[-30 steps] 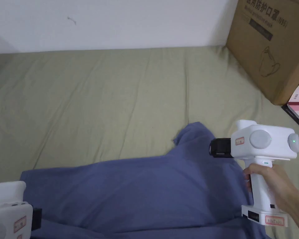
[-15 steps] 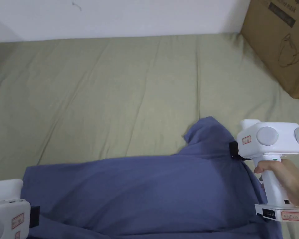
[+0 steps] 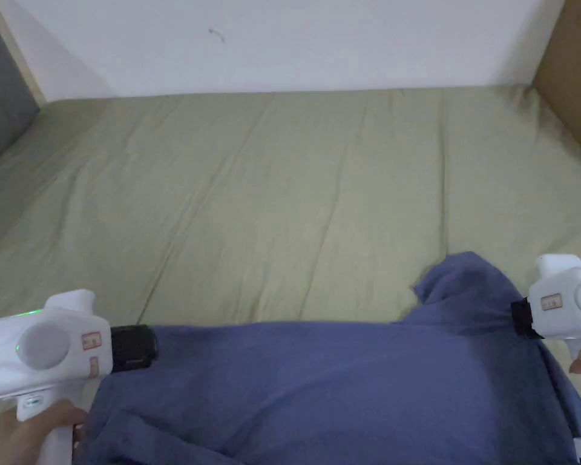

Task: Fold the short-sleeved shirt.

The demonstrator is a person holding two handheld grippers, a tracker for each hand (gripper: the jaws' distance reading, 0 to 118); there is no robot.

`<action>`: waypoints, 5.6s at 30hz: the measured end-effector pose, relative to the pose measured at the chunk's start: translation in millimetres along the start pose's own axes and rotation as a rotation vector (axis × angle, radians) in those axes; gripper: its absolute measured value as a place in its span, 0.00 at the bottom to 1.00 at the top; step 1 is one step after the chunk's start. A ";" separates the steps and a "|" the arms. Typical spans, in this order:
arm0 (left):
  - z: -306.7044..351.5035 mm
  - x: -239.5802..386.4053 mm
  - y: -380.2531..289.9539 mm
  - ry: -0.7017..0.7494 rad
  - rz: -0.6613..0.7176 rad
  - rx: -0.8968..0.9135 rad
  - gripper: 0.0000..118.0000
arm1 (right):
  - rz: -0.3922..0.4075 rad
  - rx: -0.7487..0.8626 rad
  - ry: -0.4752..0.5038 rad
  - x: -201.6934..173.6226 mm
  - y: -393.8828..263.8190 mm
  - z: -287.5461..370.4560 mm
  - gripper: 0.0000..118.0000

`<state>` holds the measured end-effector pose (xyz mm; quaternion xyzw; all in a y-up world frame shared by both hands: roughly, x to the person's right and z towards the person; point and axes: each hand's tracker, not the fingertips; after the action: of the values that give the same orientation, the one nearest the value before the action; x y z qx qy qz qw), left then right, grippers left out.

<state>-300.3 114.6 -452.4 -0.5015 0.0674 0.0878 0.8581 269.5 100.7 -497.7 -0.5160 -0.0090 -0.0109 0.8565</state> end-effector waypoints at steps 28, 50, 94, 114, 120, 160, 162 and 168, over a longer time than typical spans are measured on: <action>47.7 19.1 4.8 0.049 -0.233 0.086 0.03 | 0.008 0.121 0.063 7.3 -31.2 88.5 0.03; 97.4 -54.5 -172.1 0.063 -0.082 -0.026 0.79 | -0.053 0.021 -0.030 11.1 -253.3 152.8 0.77; 71.6 -70.0 -171.9 -0.190 0.116 -0.033 0.08 | 0.137 0.130 0.144 -208.2 -199.2 122.8 0.03; 168.8 105.4 -136.4 -0.586 -0.199 0.123 0.08 | -0.181 0.195 0.088 -87.1 -210.3 153.9 0.03; 121.0 201.0 -170.2 -0.575 -0.360 -0.001 0.09 | -0.239 0.177 0.048 -58.2 -228.4 153.8 0.03; 65.8 232.0 -210.3 -0.736 -0.316 -0.267 0.00 | -0.319 0.158 0.040 -36.7 -239.2 150.2 0.03; 69.8 224.9 -206.7 -0.805 -0.271 -0.287 0.00 | -0.305 0.156 0.033 -40.4 -237.2 152.2 0.03; 86.3 152.9 -180.4 -0.732 -0.189 -0.164 0.00 | -0.261 0.171 0.026 -54.9 -232.8 162.7 0.03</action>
<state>-109.3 115.7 -288.3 -0.5081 -0.2970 0.1864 0.7867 207.6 136.3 -217.4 -0.4355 -0.0655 -0.1279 0.8886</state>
